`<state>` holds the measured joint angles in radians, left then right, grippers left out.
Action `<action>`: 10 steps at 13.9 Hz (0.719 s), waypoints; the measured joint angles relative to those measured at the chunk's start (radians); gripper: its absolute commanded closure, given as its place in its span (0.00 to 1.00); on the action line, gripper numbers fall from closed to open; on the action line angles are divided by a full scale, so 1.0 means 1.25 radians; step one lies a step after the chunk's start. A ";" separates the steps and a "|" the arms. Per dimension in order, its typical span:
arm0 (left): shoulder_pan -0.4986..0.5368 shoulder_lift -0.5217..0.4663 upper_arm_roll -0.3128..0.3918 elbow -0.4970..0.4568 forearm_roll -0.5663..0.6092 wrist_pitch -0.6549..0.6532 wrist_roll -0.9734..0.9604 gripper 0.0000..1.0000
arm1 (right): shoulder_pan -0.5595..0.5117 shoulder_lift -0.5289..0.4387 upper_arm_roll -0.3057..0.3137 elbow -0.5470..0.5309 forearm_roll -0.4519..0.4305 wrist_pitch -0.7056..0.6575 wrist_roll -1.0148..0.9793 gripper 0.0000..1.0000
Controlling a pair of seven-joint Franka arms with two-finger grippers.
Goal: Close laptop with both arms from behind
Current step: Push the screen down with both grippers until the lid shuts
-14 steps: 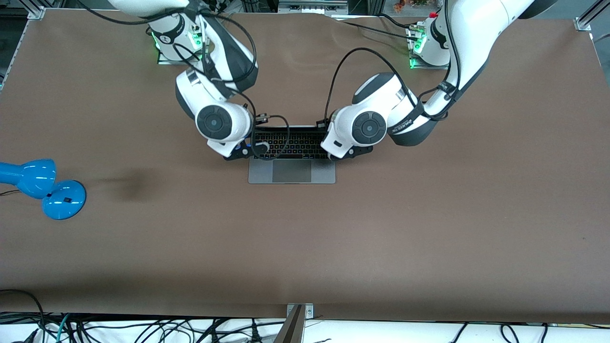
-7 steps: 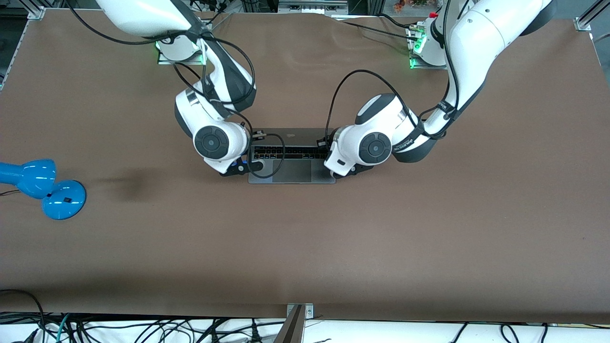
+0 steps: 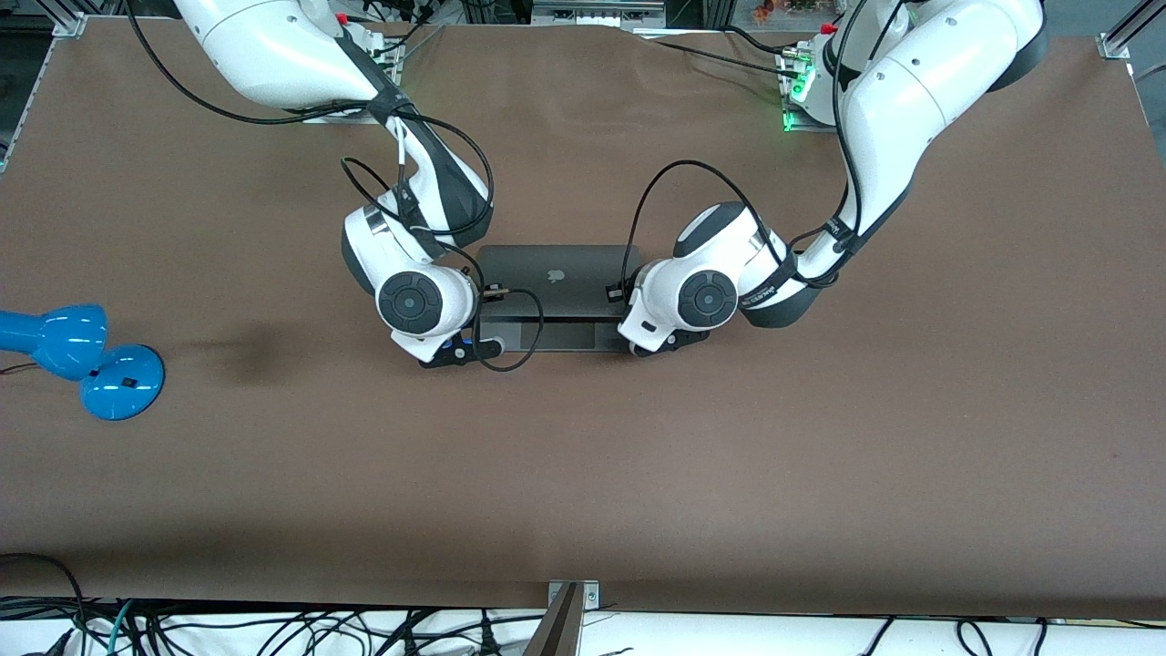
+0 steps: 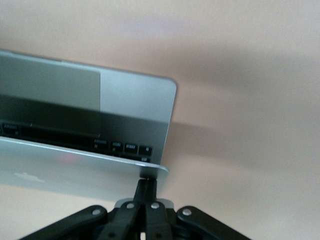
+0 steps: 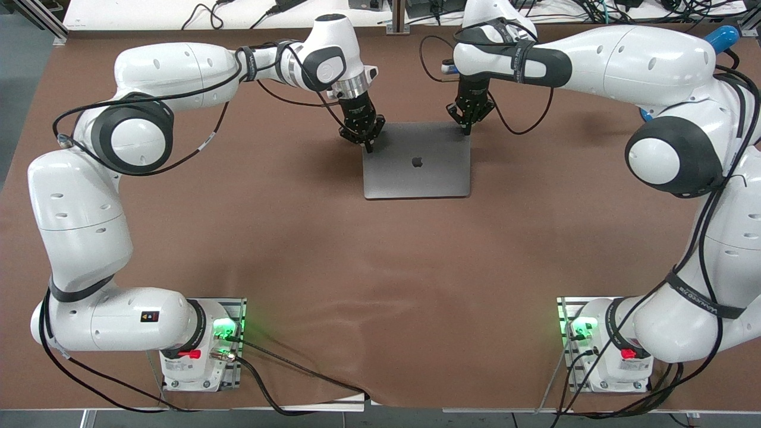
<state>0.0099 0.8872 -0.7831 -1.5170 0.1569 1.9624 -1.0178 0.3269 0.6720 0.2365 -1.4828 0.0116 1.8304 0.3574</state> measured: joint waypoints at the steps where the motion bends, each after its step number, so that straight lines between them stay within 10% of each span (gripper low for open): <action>1: -0.002 0.011 0.000 0.006 0.004 0.002 0.000 1.00 | 0.000 0.005 -0.001 0.000 -0.003 0.018 0.000 1.00; 10: -0.041 0.060 0.055 0.036 0.017 0.041 0.000 1.00 | 0.029 0.111 0.000 0.002 -0.060 0.209 -0.001 1.00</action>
<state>-0.0415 0.9626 -0.7149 -1.4715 0.1780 2.0142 -1.0180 0.3635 0.8109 0.2370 -1.4808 -0.0635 2.0921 0.3566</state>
